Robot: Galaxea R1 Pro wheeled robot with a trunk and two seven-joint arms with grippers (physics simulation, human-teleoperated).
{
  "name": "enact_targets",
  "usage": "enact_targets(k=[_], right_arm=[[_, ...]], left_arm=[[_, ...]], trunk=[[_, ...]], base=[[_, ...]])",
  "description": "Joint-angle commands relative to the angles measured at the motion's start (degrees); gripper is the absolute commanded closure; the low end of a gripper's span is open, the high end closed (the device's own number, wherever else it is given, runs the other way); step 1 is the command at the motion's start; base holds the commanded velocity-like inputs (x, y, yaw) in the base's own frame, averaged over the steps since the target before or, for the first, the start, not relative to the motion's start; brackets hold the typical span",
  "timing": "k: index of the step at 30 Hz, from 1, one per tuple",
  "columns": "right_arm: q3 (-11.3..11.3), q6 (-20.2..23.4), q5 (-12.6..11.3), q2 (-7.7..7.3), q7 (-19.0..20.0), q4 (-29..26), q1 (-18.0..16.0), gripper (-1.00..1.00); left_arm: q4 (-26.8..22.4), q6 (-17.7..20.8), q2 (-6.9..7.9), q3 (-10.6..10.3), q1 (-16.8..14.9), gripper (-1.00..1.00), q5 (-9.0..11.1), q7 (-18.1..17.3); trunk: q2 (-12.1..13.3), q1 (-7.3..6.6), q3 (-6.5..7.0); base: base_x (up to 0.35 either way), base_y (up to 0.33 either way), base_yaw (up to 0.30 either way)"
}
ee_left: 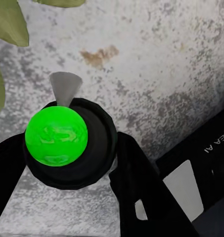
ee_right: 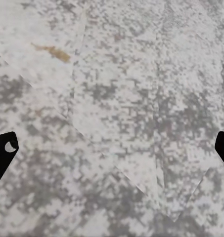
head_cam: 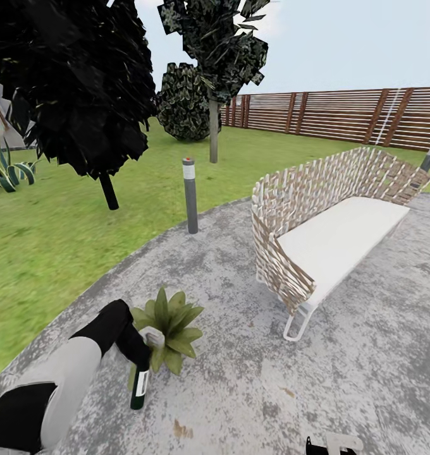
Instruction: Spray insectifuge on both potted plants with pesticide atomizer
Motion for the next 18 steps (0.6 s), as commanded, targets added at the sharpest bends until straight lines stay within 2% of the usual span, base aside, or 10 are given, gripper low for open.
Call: enact_targets(k=[1,4,5,7,8,10,11,14,18], right_arm=[[-0.38,-0.18,0.60,0.00,-0.19,0.07,-0.05,-1.00],[-0.38,-0.18,0.60,0.02,-0.19,0.05,-0.05,-1.00],[-0.38,-0.18,0.60,0.00,-0.19,0.06,-0.05,-1.00],[-0.38,-0.18,0.60,-0.03,-0.19,0.05,-0.05,-1.00],[-0.38,-0.18,0.60,-0.05,-0.19,0.04,-0.03,-1.00],[-0.38,-0.18,0.60,-0.04,-0.18,0.04,-0.04,-1.00],[-0.38,-0.18,0.60,-0.04,-0.19,0.04,-0.04,-1.00],[-0.38,-0.18,0.60,-0.03,-0.18,0.06,-0.05,-1.00],[-0.38,-0.18,0.60,-0.01,-0.17,0.08,-0.04,-1.00]], left_arm=[[-0.05,1.58,-0.07,0.42,-0.40,1.00,-0.53,-0.48],[-0.11,3.48,-0.68,0.19,-1.10,1.00,-0.52,-1.90],[-0.12,3.66,-0.85,-0.67,-1.60,1.00,-0.53,-2.95],[-0.07,3.85,-0.86,-4.04,-2.58,1.00,-0.59,-5.39],[-0.09,3.90,-0.71,-6.59,-2.86,1.00,-0.69,-7.51],[-0.12,3.87,-0.30,-9.97,-3.05,1.00,-0.76,-11.25],[-0.12,3.76,0.16,-11.00,-3.09,1.00,-0.76,-12.41],[-0.19,3.28,2.50,-11.87,-3.11,1.00,-0.71,-13.71],[-0.20,3.17,3.30,-12.09,-2.92,1.00,-0.71,-13.94]], trunk=[[-0.02,-0.01,-0.05],[-0.02,-0.01,-0.05],[-0.02,-0.01,-0.05],[-0.02,-0.01,-0.05],[-0.02,-0.01,-0.05],[-0.02,-0.01,-0.05],[-0.02,-0.01,-0.05],[-0.02,-0.01,-0.05],[-0.02,-0.01,-0.05]], base=[[0.002,0.000,0.000],[0.000,0.000,0.000],[0.000,0.000,0.000],[0.000,0.000,0.000],[0.000,0.000,0.000],[0.000,0.000,0.000],[0.000,0.000,0.000],[0.000,0.000,0.006],[0.000,0.000,0.183]])
